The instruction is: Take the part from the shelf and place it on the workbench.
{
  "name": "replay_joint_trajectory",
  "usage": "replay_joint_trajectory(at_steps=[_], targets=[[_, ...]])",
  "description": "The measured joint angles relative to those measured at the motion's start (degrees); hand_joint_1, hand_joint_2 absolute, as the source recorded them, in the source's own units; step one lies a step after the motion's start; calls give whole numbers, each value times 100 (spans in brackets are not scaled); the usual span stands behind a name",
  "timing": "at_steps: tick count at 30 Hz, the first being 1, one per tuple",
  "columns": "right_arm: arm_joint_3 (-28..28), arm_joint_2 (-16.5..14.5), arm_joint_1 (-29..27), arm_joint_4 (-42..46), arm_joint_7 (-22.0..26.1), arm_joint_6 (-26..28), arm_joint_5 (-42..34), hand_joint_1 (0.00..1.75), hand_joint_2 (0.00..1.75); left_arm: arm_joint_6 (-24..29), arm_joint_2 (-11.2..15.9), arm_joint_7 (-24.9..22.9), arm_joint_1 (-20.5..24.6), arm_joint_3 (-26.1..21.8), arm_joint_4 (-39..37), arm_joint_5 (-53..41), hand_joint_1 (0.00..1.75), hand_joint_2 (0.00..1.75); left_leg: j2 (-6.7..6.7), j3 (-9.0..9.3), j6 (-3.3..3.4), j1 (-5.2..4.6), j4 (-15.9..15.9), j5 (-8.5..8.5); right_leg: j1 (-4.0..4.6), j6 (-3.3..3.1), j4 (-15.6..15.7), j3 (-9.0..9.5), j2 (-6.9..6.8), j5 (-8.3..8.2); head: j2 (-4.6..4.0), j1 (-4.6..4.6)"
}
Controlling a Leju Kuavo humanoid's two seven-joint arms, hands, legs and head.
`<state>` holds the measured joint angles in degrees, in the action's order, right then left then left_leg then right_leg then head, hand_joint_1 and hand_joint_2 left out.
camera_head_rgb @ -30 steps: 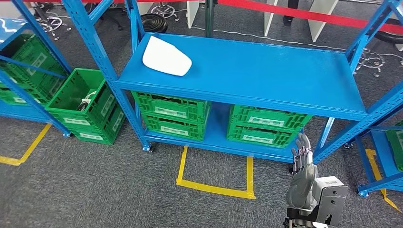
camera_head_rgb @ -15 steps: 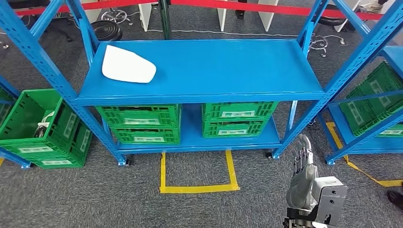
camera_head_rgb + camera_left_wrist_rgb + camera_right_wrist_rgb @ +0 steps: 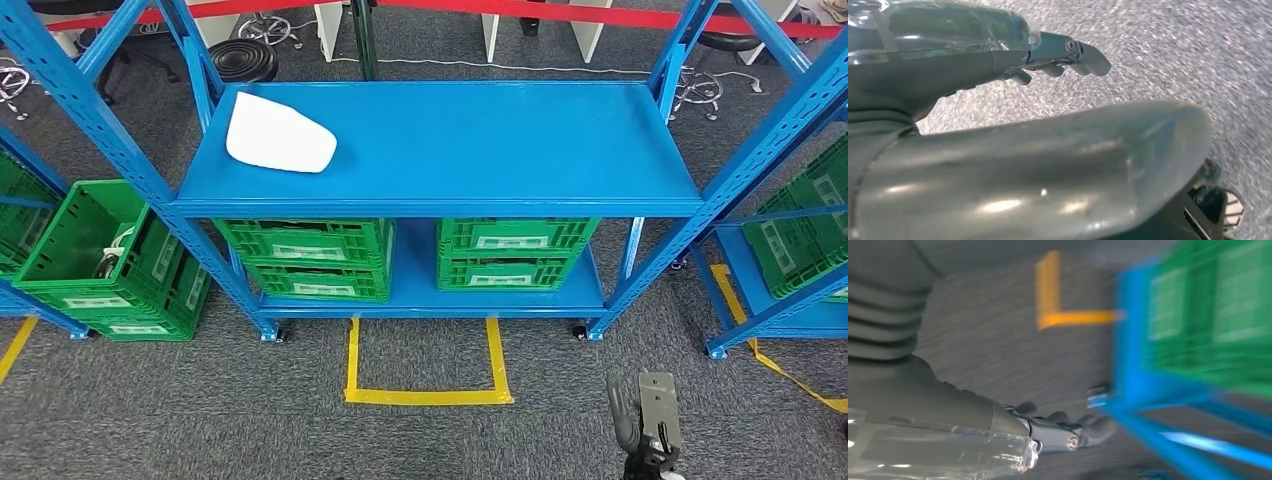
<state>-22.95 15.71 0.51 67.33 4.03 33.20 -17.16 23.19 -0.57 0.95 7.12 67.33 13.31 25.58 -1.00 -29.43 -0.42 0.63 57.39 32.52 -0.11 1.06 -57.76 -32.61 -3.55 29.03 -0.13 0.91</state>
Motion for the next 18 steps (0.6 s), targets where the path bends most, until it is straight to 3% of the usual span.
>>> replay_joint_trajectory(at_steps=[2, 4, 6, 8, 14, 18], targets=[[36, -45, 48, -1138, -370, -340, -122, 0, 175, 124, -2, -97, -26, -15, -1, 194, 0, 0, 16, 6, 0, -2, 0, 1, -2, 1, 1, 17, -24, 6, 0, 3], [47, -135, 57, -2005, -1172, -564, -253, 0, 175, 269, 5, -228, -56, -77, -4, 418, 0, 0, 8, 7, -6, -6, 0, 5, -5, 1, 2, 19, -22, 7, 0, 7], [58, -250, 75, -2675, -1689, -639, -363, 0, 175, 362, 16, -316, -72, -158, -7, 556, 0, 87, -17, 9, -11, -10, -1, 10, -11, 1, 1, 17, -4, 7, 0, 7], [70, -354, 130, -3214, -1858, -642, -388, 0, 175, 390, 27, -352, -74, -221, -8, 609, 0, 175, -45, 16, -10, -13, -2, 13, -15, 2, 1, 16, 16, 7, 0, 6], [294, -641, 271, -4270, -2515, -621, -1061, 0, 175, 521, 66, -744, -85, -501, -11, 1089, 0, 175, -92, 38, -5, -16, -5, 20, -26, 4, 1, 26, 53, 4, 0, 6], [526, -797, 298, -4611, -2503, -598, -1442, 0, 175, 502, 109, -760, -91, -624, -15, 1111, 0, 0, -105, 45, -4, -17, -5, 21, -28, 5, 1, 29, 64, 1, 0, 6]])
